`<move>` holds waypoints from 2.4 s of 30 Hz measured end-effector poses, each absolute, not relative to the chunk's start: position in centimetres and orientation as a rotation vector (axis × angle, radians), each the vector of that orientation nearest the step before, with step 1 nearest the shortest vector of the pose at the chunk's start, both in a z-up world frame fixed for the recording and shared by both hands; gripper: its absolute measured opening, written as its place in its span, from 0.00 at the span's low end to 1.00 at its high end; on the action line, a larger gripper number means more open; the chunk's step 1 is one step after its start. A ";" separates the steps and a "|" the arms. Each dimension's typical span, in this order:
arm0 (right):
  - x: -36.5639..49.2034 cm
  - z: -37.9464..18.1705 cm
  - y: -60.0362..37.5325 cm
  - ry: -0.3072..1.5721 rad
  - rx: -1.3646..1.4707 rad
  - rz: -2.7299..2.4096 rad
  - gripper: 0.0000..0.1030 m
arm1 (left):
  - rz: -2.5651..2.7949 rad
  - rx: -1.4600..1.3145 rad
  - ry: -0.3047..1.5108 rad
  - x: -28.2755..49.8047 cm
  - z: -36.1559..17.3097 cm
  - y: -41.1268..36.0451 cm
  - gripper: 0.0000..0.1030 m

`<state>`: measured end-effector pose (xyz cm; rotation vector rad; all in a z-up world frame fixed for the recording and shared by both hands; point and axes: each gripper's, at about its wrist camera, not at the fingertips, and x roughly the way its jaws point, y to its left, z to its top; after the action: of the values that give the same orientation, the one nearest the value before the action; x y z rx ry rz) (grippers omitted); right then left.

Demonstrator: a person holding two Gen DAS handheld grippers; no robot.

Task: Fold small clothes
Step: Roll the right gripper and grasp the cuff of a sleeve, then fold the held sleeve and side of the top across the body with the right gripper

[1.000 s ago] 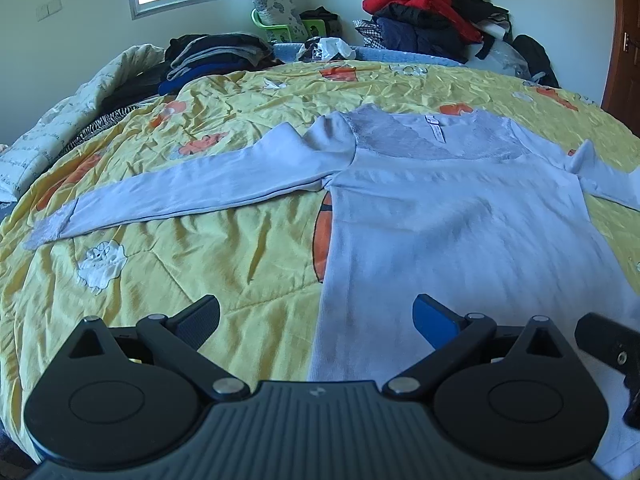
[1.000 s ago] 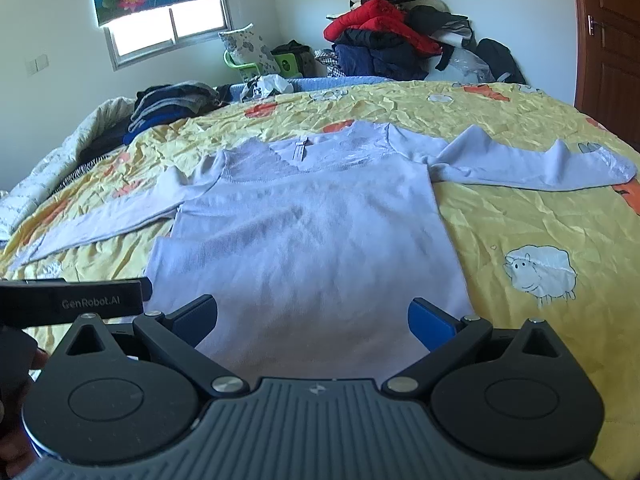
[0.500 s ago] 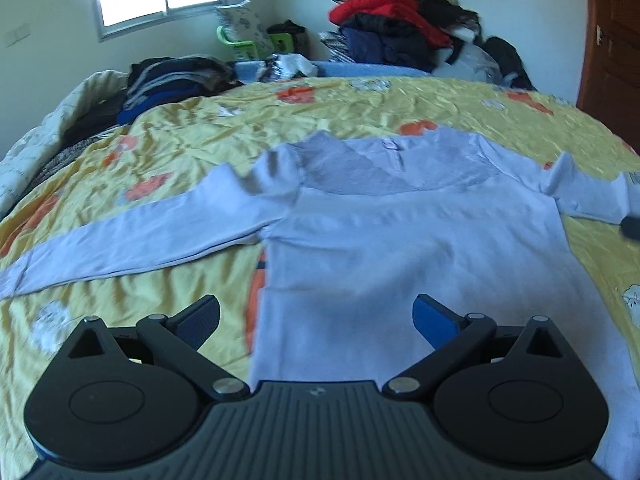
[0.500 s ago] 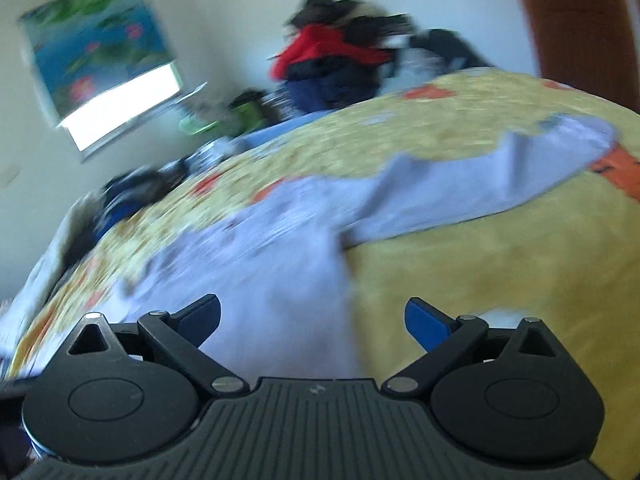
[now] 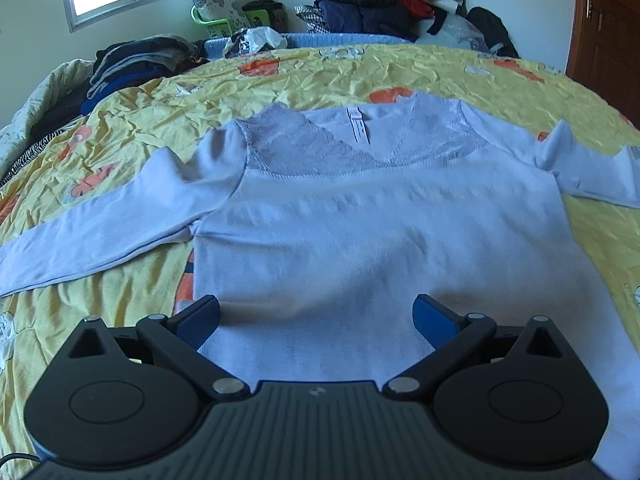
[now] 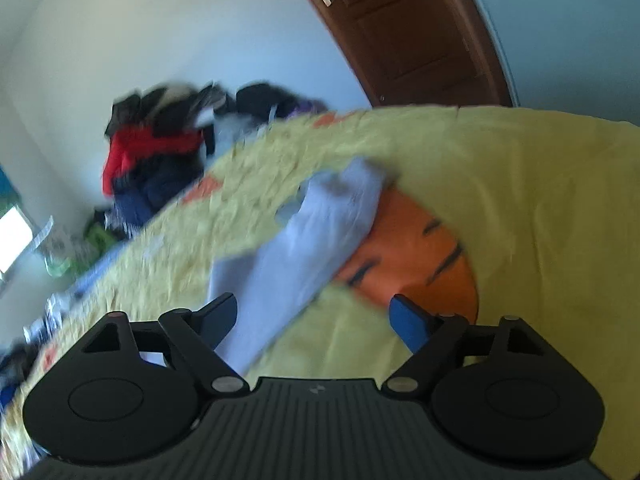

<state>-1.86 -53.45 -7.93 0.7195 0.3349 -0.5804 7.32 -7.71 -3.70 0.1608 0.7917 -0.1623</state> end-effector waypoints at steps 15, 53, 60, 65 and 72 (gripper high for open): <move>4.8 -10.5 -61.1 0.186 0.833 -0.545 0.55 | -0.168 0.220 0.792 8.2 -4.0 -9.7 1.00; 14.9 -4.7 -33.8 0.460 0.717 0.064 0.08 | -0.065 0.190 0.751 9.7 -3.5 -5.1 1.00; 15.8 -6.1 -30.1 0.531 0.873 0.138 0.08 | -0.034 0.191 0.738 9.8 -3.6 -3.8 1.00; 17.3 -5.6 -28.1 0.530 0.862 0.155 0.08 | -0.029 0.167 0.755 9.8 -3.9 -2.9 1.00; 18.8 -5.0 -24.0 0.541 0.826 0.205 0.08 | 0.002 0.160 0.746 10.0 -3.8 -1.6 1.00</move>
<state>18.81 -24.00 -5.05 0.8264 0.5407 0.2051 10.01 -1.59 -3.77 0.1599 0.7465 0.0024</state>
